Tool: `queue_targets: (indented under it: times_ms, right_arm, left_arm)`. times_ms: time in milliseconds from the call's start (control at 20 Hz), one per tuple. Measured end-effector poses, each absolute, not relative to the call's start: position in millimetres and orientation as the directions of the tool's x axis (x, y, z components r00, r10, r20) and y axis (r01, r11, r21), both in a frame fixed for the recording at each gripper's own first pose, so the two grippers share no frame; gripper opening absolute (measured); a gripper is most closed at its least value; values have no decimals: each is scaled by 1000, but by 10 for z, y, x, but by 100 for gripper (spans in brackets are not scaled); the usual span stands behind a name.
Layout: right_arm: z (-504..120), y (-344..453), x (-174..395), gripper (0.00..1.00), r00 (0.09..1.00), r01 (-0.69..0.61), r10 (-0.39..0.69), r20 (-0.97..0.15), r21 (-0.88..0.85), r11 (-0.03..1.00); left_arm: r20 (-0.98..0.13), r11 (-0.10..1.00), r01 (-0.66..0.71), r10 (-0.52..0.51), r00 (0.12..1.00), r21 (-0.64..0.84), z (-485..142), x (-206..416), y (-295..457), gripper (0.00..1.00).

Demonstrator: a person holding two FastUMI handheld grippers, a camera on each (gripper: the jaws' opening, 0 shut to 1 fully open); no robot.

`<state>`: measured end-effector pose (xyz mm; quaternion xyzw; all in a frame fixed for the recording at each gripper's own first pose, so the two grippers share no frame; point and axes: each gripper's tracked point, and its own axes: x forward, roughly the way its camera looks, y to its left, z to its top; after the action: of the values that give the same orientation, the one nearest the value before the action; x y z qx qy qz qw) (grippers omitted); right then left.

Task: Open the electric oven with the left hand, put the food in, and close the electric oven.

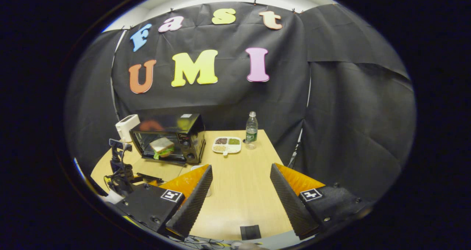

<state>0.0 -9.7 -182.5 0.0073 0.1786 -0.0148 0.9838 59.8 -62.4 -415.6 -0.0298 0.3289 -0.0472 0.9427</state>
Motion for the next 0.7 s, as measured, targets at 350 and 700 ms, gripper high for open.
queue_targets:
  times_ms: [350,700]
  right_arm:
    - [-1663,-58,88,91,945,16,-15,-326,2,1000]
    - [-1598,-109,215,90,947,31,-22,-321,21,999]
  left_arm:
    - [-577,994,64,-104,810,-90,-3701,766,-579,94]
    - [-484,995,78,-101,869,-68,-3103,1229,-504,97]
